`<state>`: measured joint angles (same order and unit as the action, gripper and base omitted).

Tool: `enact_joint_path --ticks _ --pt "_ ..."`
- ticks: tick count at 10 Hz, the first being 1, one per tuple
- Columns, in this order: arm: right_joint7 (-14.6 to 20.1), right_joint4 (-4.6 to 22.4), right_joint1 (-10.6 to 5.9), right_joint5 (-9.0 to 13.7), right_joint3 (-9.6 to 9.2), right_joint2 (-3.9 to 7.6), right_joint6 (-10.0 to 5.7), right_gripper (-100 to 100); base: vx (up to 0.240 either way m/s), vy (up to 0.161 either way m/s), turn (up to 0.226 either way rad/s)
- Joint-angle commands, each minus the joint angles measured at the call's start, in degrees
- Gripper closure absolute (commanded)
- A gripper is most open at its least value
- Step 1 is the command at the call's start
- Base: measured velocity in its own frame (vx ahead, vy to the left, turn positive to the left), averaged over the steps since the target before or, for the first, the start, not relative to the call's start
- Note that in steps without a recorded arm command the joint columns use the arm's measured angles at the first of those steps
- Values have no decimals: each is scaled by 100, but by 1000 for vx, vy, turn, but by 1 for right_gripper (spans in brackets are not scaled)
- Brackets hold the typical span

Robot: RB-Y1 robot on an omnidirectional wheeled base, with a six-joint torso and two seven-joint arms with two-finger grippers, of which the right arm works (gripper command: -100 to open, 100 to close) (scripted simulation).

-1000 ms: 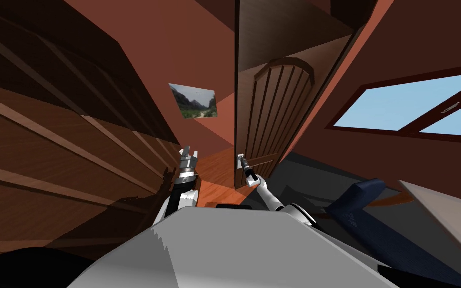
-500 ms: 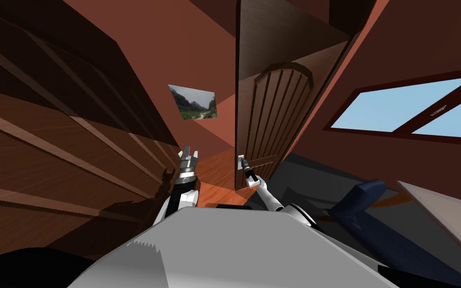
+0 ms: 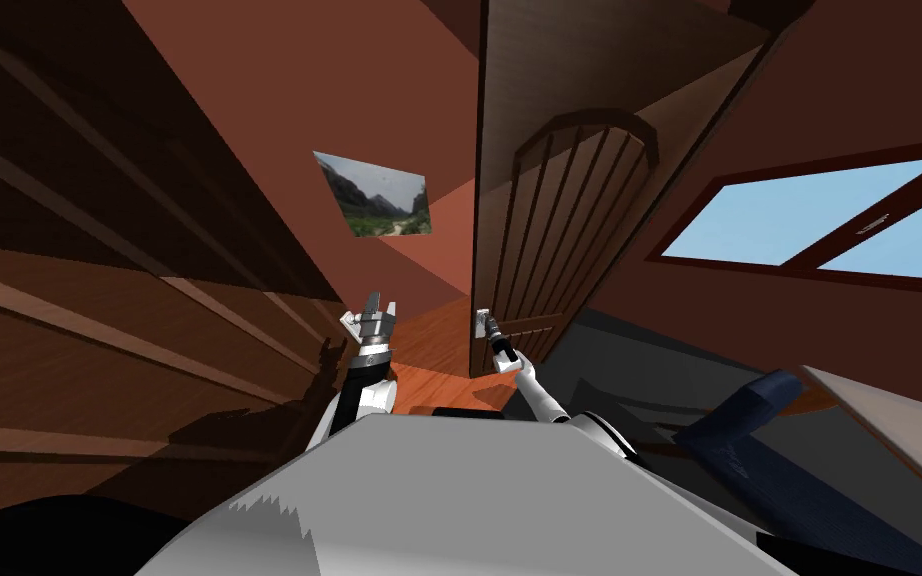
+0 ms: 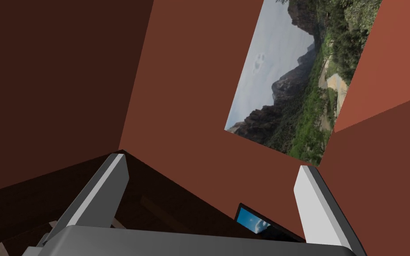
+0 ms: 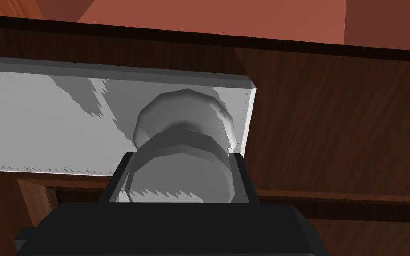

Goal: Push the door open

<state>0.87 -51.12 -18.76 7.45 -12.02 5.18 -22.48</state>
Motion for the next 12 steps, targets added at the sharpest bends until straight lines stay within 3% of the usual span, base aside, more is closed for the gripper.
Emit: enact_joint_path --ticks 1,4,5,12 --pt "-29 217 -164 25 136 55 -107 100 135 68 -47" --pt "-215 265 -193 31 379 -6 -104 100 169 92 -151" --pt "-157 208 -176 36 311 0 -56 -100 -35 24 -22" --pt "-79 141 -132 58 175 -182 25 -100 -253 2 -8"
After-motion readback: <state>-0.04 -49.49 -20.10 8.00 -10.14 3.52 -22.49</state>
